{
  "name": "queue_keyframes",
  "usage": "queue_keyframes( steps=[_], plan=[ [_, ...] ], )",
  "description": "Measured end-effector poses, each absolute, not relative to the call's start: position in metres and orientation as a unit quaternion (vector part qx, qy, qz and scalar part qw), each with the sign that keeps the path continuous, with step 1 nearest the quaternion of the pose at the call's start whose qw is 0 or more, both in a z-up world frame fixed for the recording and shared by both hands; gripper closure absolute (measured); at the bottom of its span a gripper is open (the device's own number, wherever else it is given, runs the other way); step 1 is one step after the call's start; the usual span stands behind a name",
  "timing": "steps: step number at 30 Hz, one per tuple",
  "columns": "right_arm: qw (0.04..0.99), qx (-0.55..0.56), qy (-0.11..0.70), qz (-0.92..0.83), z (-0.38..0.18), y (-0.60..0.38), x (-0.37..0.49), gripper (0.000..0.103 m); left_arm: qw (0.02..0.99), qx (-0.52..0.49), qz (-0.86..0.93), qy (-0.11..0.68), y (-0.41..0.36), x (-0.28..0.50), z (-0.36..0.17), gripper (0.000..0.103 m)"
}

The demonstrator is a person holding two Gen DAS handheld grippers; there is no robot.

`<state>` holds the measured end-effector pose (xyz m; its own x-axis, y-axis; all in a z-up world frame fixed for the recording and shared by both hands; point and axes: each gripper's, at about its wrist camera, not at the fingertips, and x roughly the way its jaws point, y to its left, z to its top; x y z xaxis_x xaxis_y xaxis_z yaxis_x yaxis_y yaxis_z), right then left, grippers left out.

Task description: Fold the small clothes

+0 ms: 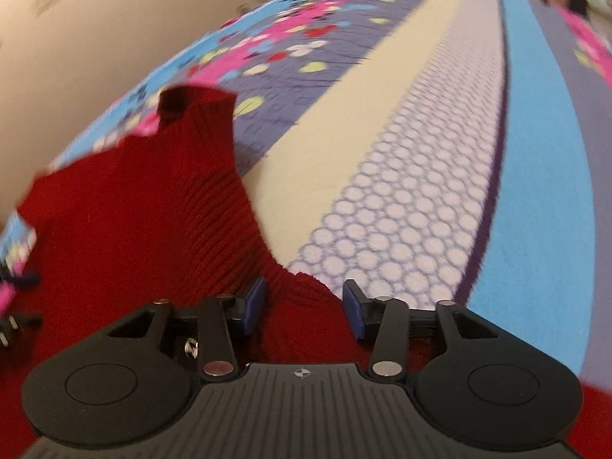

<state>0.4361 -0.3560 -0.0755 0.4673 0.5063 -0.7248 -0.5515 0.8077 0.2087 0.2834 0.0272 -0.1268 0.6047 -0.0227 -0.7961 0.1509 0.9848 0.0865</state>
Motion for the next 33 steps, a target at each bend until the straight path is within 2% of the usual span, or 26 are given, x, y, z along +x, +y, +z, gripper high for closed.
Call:
queue_keyframes(
  steps=[2,4,6,9,11,12,13,16,19,21,23,24,25,26,28,31,33],
  plan=[
    [0.864,-0.077,0.394,0.304,-0.073,-0.344,0.426,0.081,0.893,0.072,-0.048,0.442,0.028,0.284,-0.127,0.03],
    [0.867,-0.144,0.372,0.299,-0.071,-0.33,0.413,0.086,0.893,0.072,-0.048,0.442,0.028,0.284,-0.126,0.03],
    [0.867,-0.161,0.369,0.294,-0.066,-0.327,0.41,0.094,0.893,0.072,-0.048,0.442,0.028,0.284,-0.126,0.03],
    [0.889,-0.157,0.345,0.257,-0.054,-0.336,0.414,0.096,0.892,0.071,-0.048,0.443,0.028,0.284,-0.127,0.03],
    [0.937,-0.125,0.287,0.152,-0.036,-0.353,0.422,0.096,0.892,0.07,-0.048,0.444,0.028,0.285,-0.126,0.03],
    [0.96,-0.08,0.257,0.083,-0.026,-0.367,0.427,0.103,0.892,0.07,-0.048,0.444,0.028,0.285,-0.126,0.03],
    [0.97,-0.054,0.236,0.021,-0.02,-0.375,0.429,0.103,0.892,0.07,-0.047,0.444,0.028,0.285,-0.126,0.03],
    [0.962,-0.034,0.266,-0.042,-0.027,-0.387,0.438,0.092,0.892,0.068,-0.048,0.445,0.029,0.285,-0.125,0.03],
    [0.967,0.002,0.254,-0.013,-0.035,-0.399,0.417,0.09,0.89,0.063,-0.049,0.449,0.031,0.287,-0.124,0.03],
    [0.969,0.015,0.247,0.021,-0.045,-0.407,0.395,0.076,0.89,0.064,-0.048,0.449,0.032,0.287,-0.124,0.03],
    [0.954,-0.021,0.299,0.017,-0.069,-0.413,0.388,0.073,0.89,0.066,-0.048,0.449,0.031,0.287,-0.124,0.03],
    [0.943,-0.047,0.328,-0.006,-0.086,-0.421,0.387,0.051,0.89,0.066,-0.047,0.449,0.031,0.287,-0.124,0.03],
    [0.946,-0.039,0.322,-0.023,-0.093,-0.435,0.38,0.038,0.89,0.066,-0.047,0.448,0.03,0.286,-0.124,0.03],
    [0.951,-0.006,0.307,-0.043,-0.092,-0.451,0.372,0.03,0.89,0.066,-0.047,0.448,0.031,0.286,-0.124,0.03],
    [0.951,0.057,0.287,-0.099,-0.085,-0.483,0.358,0.041,0.89,0.067,-0.046,0.449,0.03,0.286,-0.125,0.03],
    [0.938,0.071,0.243,-0.237,-0.083,-0.531,0.33,0.04,0.89,0.07,-0.045,0.447,0.029,0.286,-0.125,0.029],
    [0.911,0.134,0.226,-0.317,-0.091,-0.577,0.305,0.037,0.891,0.072,-0.045,0.446,0.028,0.286,-0.125,0.029]
  ],
)
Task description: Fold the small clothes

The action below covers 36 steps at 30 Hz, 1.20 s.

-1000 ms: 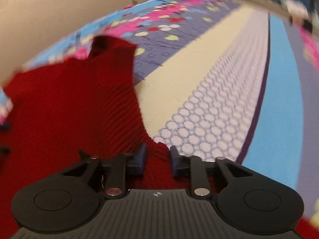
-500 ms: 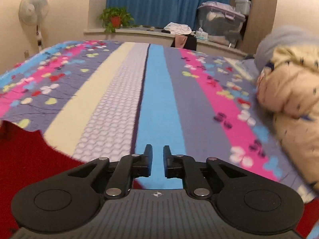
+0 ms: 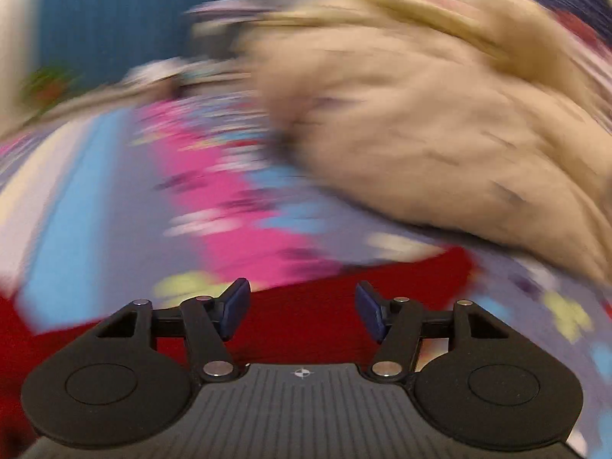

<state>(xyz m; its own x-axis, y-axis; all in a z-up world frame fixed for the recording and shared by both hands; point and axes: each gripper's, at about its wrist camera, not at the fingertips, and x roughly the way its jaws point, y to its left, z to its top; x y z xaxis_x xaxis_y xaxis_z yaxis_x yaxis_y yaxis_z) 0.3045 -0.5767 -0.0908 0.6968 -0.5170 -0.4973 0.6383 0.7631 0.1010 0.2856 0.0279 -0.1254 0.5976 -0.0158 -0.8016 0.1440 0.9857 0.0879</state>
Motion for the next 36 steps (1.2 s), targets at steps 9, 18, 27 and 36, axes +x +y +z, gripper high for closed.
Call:
queue_keyframes(
  steps=[9,18,27,36],
  plan=[
    [0.863,0.284,0.232,-0.346,-0.138,-0.68,0.285,0.09,0.895,0.086,-0.046,0.436,0.024,0.284,-0.129,0.027],
    [0.808,0.226,0.251,-0.482,-0.128,-0.695,0.29,0.06,0.895,0.084,-0.045,0.435,0.026,0.288,-0.129,0.025],
    [0.907,0.179,0.235,-0.301,-0.094,-0.583,0.209,0.037,0.896,0.1,-0.038,0.43,0.024,0.28,-0.125,0.022],
    [0.971,0.073,0.194,-0.119,-0.03,-0.454,0.112,0.019,0.905,0.09,-0.028,0.416,0.036,0.224,-0.129,0.015]
  ],
)
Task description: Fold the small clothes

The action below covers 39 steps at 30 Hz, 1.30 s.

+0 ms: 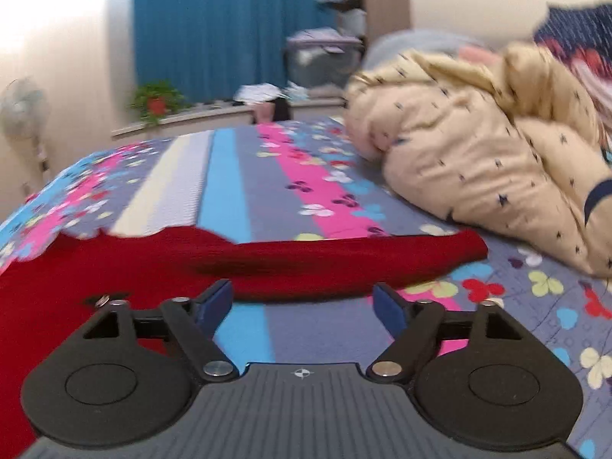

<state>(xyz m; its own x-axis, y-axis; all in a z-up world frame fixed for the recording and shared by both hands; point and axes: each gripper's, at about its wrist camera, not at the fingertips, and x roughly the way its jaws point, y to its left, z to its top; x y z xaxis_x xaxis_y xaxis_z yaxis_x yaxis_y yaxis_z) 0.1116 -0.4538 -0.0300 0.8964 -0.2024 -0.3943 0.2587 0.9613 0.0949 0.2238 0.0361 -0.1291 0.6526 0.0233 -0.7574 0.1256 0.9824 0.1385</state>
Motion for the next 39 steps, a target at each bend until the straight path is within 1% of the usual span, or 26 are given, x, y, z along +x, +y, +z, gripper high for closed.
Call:
queue_keyframes(
  steps=[2,3,6,9,12,15,19,20,22,23,24,25,26,27,29,30,36,39],
  plan=[
    [0.971,0.038,0.206,-0.115,-0.038,-0.433,0.096,0.02,0.904,0.088,-0.024,0.417,0.041,0.208,-0.13,0.014],
    [0.967,0.021,0.233,-0.105,-0.044,-0.425,0.093,0.021,0.903,0.084,-0.02,0.421,0.044,0.198,-0.129,0.014],
    [0.957,0.02,0.287,-0.05,-0.055,-0.417,0.087,0.021,0.9,0.086,-0.006,0.427,0.044,0.172,-0.126,0.014],
    [0.928,0.014,0.372,-0.019,-0.078,-0.417,0.087,0.021,0.898,0.086,0.011,0.431,0.043,0.144,-0.125,0.014],
    [0.903,0.008,0.429,-0.01,-0.098,-0.422,0.084,0.021,0.895,0.055,0.029,0.441,0.05,0.117,-0.126,0.014],
    [0.897,0.019,0.441,-0.01,-0.105,-0.429,0.074,0.017,0.889,0.008,0.042,0.455,0.063,0.096,-0.125,0.014],
    [0.888,0.061,0.456,-0.004,-0.108,-0.447,0.066,0.017,0.877,-0.052,0.06,0.475,0.084,0.072,-0.125,0.015],
    [0.886,0.066,0.458,-0.001,-0.108,-0.449,0.065,0.018,0.874,-0.065,0.064,0.478,0.09,0.067,-0.125,0.017],
    [0.885,0.071,0.46,0.014,-0.108,-0.45,0.06,0.026,0.872,-0.081,0.066,0.479,0.096,0.057,-0.122,0.025],
    [0.885,0.073,0.459,0.023,-0.108,-0.449,0.058,0.038,0.872,-0.081,0.064,0.478,0.097,0.053,-0.121,0.036],
    [0.885,0.077,0.457,0.036,-0.107,-0.448,0.057,0.049,0.873,-0.082,0.059,0.477,0.098,0.052,-0.12,0.053],
    [0.885,0.08,0.456,0.046,-0.105,-0.444,0.053,0.054,0.874,-0.091,0.05,0.474,0.099,0.048,-0.118,0.064],
    [0.886,0.08,0.455,0.051,-0.103,-0.443,0.053,0.073,0.874,-0.1,0.049,0.473,0.101,0.045,-0.117,0.076],
    [0.886,0.082,0.453,0.058,-0.101,-0.443,0.051,0.081,0.875,-0.104,0.053,0.47,0.102,0.042,-0.116,0.084],
    [0.886,0.093,0.45,0.068,-0.098,-0.444,0.046,0.084,0.876,-0.113,0.051,0.466,0.105,0.041,-0.113,0.091],
    [0.887,0.1,0.446,0.071,-0.094,-0.446,0.045,0.085,0.877,-0.122,0.047,0.462,0.107,0.038,-0.11,0.093],
    [0.897,0.194,0.385,0.095,-0.063,-0.475,0.016,0.088,0.899,-0.152,0.024,0.41,0.117,0.014,-0.076,0.096],
    [0.893,0.224,0.38,0.092,-0.059,-0.482,0.004,0.088,0.902,-0.148,0.026,0.404,0.12,0.007,-0.071,0.096]
  ],
)
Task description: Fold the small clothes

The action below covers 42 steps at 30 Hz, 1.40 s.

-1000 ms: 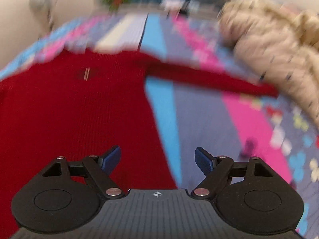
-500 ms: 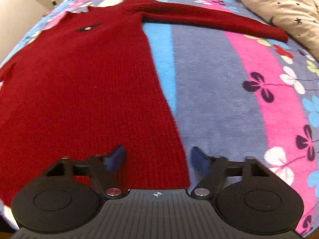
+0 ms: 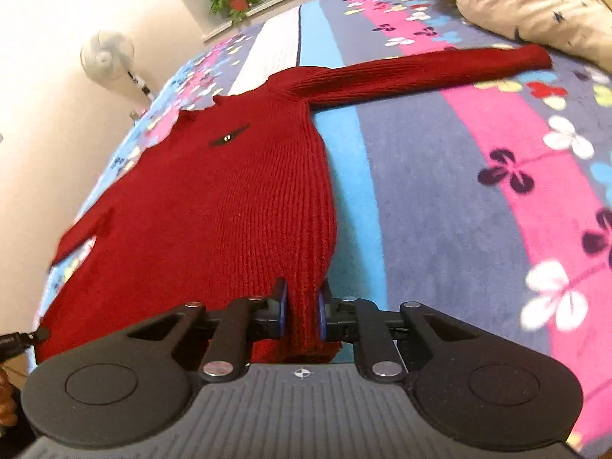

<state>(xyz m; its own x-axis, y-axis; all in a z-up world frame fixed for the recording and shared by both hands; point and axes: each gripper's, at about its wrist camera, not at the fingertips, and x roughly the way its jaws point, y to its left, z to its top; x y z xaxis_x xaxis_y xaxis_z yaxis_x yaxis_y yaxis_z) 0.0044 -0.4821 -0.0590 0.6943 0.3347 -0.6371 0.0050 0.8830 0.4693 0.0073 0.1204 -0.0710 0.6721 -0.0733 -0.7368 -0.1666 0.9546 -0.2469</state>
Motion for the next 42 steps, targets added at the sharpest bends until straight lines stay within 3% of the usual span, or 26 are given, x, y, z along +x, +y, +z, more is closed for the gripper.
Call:
queue_keyframes(
  steps=[1,2,4,6,8,10,12,14,16,19,21,28,36,40,42],
  plan=[
    [0.89,0.222,0.389,0.082,-0.062,-0.482,0.004,0.088,0.897,-0.143,0.031,0.418,0.12,0.01,-0.076,0.096],
    [0.887,0.214,0.404,0.064,-0.066,-0.48,0.006,0.094,0.889,-0.136,0.035,0.436,0.118,0.015,-0.083,0.094],
    [0.885,0.155,0.439,-0.01,-0.078,-0.471,0.015,0.092,0.882,-0.102,0.061,0.457,0.111,0.022,-0.093,0.09],
    [0.886,0.122,0.444,-0.06,-0.082,-0.467,0.022,0.089,0.897,-0.059,0.083,0.43,0.1,0.021,-0.087,0.088],
    [0.906,0.135,0.398,-0.041,-0.07,-0.464,0.018,0.088,0.913,-0.053,0.061,0.399,0.09,0.019,-0.076,0.073],
    [0.925,0.133,0.356,0.004,-0.058,-0.454,0.013,0.074,0.918,-0.062,0.036,0.391,0.082,0.02,-0.074,0.065],
    [0.926,0.112,0.358,0.046,-0.06,-0.438,0.016,0.051,0.905,-0.065,0.023,0.42,0.077,0.029,-0.087,0.053],
    [0.903,0.083,0.414,0.076,-0.078,-0.421,0.026,0.049,0.876,-0.052,0.028,0.479,0.07,0.04,-0.109,0.049],
    [0.877,0.034,0.475,0.071,-0.101,-0.405,0.033,0.047,0.88,-0.022,0.043,0.473,0.062,0.041,-0.109,0.048],
    [0.893,0.017,0.444,0.073,-0.088,-0.397,0.031,0.046,0.899,-0.026,0.03,0.435,0.056,0.039,-0.093,0.041],
    [0.903,0.034,0.424,0.067,-0.08,-0.399,0.029,0.046,0.907,-0.028,0.035,0.419,0.054,0.04,-0.087,0.027],
    [0.954,0.018,0.297,0.024,-0.035,-0.406,0.015,0.046,0.931,-0.049,0.036,0.361,0.046,0.042,-0.06,0.021],
    [0.989,0.037,0.141,0.007,0.043,-0.422,-0.013,0.046,0.962,0.015,0.04,0.271,0.03,0.032,-0.017,0.019],
    [0.989,0.074,0.132,-0.001,0.032,-0.428,-0.012,0.046,0.966,0.017,0.029,0.255,0.039,0.043,0.001,0.019],
    [0.981,0.103,0.167,-0.01,0.023,-0.429,0.005,0.047,0.966,0.019,0.017,0.257,0.044,0.055,0.007,0.019]
  ],
)
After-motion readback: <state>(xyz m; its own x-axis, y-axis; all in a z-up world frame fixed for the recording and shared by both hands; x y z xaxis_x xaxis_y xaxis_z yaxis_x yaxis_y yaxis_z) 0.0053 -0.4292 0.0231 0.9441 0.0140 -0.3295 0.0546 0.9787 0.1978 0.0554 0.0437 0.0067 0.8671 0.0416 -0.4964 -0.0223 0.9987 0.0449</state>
